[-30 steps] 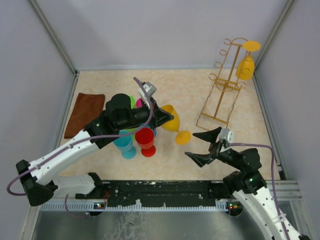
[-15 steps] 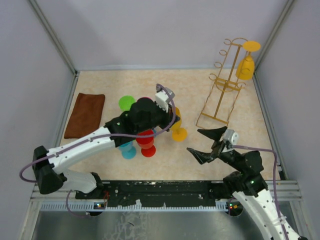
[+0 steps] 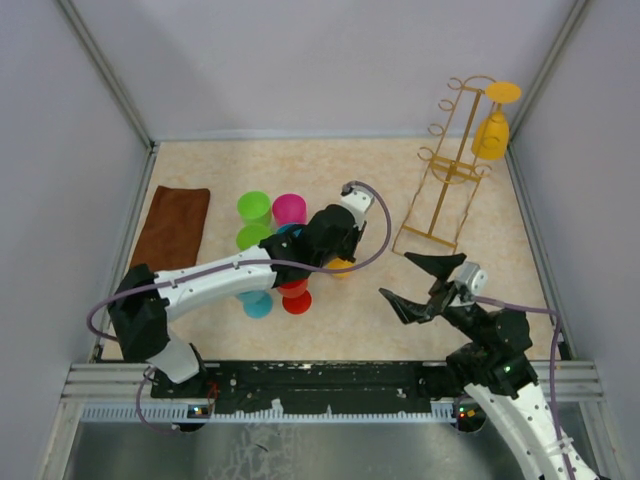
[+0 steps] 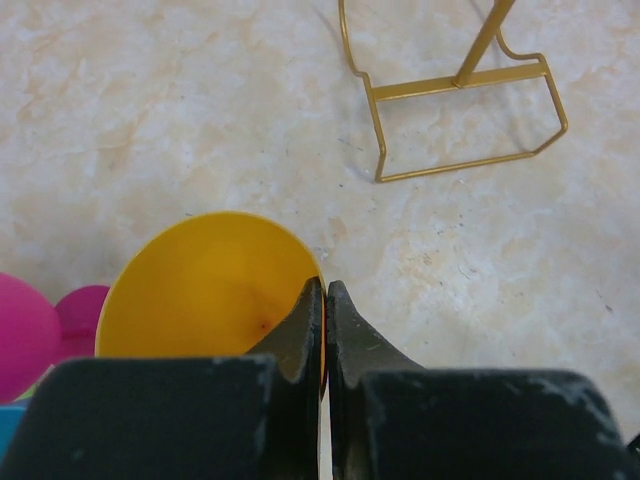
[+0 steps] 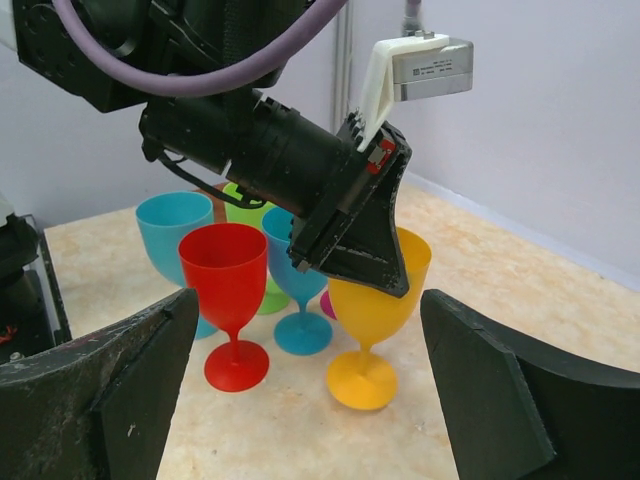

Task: Take the wine glass off the wine glass rack
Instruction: Place the wine glass at the center of the board.

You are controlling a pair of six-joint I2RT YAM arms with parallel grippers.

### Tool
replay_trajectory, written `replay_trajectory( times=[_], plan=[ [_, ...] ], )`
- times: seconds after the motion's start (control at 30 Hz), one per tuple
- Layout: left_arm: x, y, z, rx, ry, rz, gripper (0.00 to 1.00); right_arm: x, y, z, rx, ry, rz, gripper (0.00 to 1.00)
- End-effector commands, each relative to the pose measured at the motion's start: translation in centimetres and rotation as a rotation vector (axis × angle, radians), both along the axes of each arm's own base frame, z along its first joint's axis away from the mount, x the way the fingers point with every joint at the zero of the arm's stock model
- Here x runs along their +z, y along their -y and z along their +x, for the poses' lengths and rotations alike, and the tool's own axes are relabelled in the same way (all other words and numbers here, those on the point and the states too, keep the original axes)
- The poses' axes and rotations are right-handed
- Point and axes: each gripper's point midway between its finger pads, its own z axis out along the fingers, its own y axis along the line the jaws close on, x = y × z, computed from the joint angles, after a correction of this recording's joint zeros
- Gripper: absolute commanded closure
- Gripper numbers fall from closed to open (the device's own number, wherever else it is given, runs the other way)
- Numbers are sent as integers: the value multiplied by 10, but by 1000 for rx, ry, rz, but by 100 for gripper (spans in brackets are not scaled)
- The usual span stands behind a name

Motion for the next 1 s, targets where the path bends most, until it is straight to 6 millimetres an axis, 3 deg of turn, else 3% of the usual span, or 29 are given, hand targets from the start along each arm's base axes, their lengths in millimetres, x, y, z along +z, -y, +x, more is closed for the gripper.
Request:
replay_trajectory(
  times=[0.0,0.13,0.33,0.5,0.6,0.73,0.97],
  plan=[
    [25,6,19,54,125,-32,100,30,12,-2,-57,69,54,8],
    [13,4,24,85,125,-19,100,31,15,1,-79,61,63,7],
    [-8,-7,22,143,85,-7,91,29,17,4,-98,52,64,7],
    [-10,-11,20,154,79,-16,82,28,19,7,-116,43,63,7],
    [-8,-13,20,157,82,-15,73,27,21,8,-129,35,65,7],
    [1,-16,20,165,84,-18,60,30,23,8,-137,16,84,5],
    [55,-12,4,88,98,-165,47,51,26,1,-123,-82,150,2]
  ],
)
